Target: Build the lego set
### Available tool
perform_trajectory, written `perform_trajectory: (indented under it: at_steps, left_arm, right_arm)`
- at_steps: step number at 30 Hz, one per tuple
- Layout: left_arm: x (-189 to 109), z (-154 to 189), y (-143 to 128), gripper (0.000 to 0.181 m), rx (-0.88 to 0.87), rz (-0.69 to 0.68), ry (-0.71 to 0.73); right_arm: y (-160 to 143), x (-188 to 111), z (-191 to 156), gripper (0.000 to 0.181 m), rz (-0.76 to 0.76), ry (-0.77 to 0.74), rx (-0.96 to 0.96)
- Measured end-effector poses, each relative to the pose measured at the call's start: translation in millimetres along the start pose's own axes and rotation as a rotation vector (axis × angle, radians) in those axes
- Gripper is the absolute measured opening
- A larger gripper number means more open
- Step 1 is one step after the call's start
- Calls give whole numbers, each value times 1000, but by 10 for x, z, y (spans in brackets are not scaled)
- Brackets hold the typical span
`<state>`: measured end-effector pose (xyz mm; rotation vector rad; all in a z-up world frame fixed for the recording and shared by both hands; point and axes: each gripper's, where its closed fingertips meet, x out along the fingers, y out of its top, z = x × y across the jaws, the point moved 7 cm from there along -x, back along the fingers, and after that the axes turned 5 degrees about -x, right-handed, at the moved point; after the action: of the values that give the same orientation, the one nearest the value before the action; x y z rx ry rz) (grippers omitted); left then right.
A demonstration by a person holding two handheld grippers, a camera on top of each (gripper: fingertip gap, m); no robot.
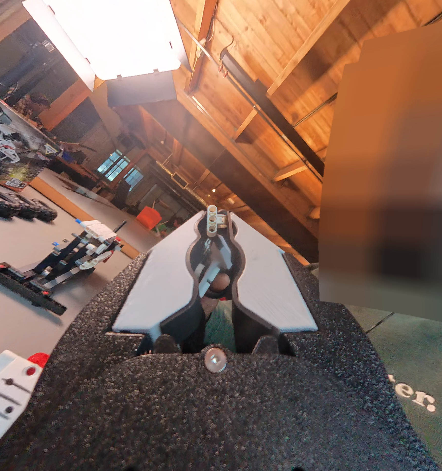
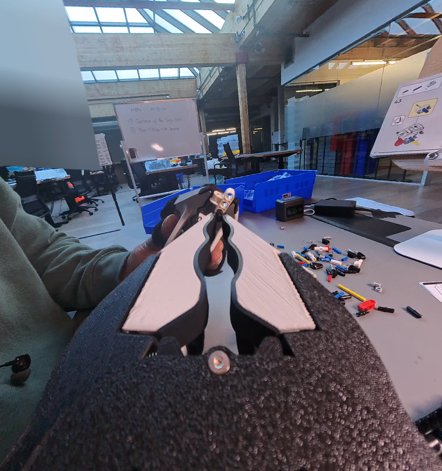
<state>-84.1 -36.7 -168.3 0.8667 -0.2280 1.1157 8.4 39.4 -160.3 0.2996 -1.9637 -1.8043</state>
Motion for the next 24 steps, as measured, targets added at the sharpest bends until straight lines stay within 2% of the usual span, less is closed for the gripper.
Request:
perform_trajectory:
  at_steps: [3,6,9,11,15,18,21,24]
  left_arm:
    - [3,9,47,15,144,-170,128]
    - [-84,-53,47,15,398,-497,372]
    - [-291,-268,-238,15,546,-953,573]
    - [-370,-405,-505,15,569,-1136,603]
    - [-376,-539,-810,16,596,-1302,598]
    - [-360,-530,-849,15,600,-1312,583]
    - [-391,-481,-855,31,579,-1322,568]
    - [-488,-437,-797,33,582,-1323,578]
  right_arm:
    - [-46,-26,39,4,-73,26,-42]
    - [-166,-111,130,4,-251,94,-88]
    - [-328,-223,182,4,-424,157,-135]
    - [-417,-250,144,4,-517,212,-141]
    - [-535,-275,25,4,-675,298,-203]
    - [-628,-283,-7,4,-784,342,-217]
    - [-686,-223,-54,4,-865,387,-222]
    - [-736,-135,-126,4,-973,446,-270]
